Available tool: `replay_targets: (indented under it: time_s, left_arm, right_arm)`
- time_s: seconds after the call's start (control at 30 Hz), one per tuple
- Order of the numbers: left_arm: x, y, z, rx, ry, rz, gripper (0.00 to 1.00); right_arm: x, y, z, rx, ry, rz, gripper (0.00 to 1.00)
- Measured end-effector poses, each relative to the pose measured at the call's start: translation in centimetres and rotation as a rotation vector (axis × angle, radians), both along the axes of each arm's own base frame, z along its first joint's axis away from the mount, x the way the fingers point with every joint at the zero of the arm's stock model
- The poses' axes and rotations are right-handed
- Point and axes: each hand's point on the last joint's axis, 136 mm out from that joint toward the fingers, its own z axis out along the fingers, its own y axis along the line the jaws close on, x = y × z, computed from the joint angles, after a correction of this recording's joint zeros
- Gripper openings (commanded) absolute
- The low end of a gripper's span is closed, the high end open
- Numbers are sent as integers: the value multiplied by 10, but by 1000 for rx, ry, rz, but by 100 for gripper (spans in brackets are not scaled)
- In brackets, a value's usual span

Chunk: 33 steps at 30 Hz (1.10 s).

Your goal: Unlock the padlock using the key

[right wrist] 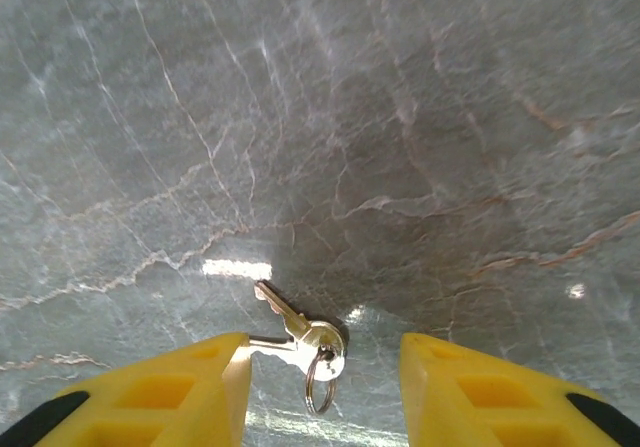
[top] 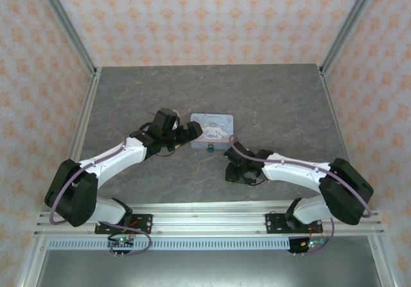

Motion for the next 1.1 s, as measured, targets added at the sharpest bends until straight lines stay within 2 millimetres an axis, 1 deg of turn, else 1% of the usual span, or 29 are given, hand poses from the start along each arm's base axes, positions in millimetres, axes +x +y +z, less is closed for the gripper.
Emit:
replay_targets:
  time_s: [0.13,0.3,0.57,0.73,0.83,0.97,1.07,1.1]
  left_arm:
    - [0,0,0,1,-1,3,100]
    - [0,1,0,0,0,5,100]
    - [0,1,0,0,0,5,100]
    - [0,1,0,0,1,5,100]
    - [0,0,0,0,0,5,100]
    - [0,1,0,0,0,5,100]
    - [0,1,0,0,0,5,100]
    - [0,1,0,0,0,5,100]
  right_arm:
    - [-4,0,-8,-32,18,5,39]
    - [-3,-2,-9,-45,17,-14,32]
    - [-2,-3,-11,-77,35,-20,30]
    - [-1,-5,-11,-116,45,-12,13]
    - [7,0,-8,-105,15,-13,6]
    - [19,4,-6,-73,-11,-43,0]
    - [26,2,-6,-37,-24,-82,0]
    - [27,1,-7,-21,-25,-94,4]
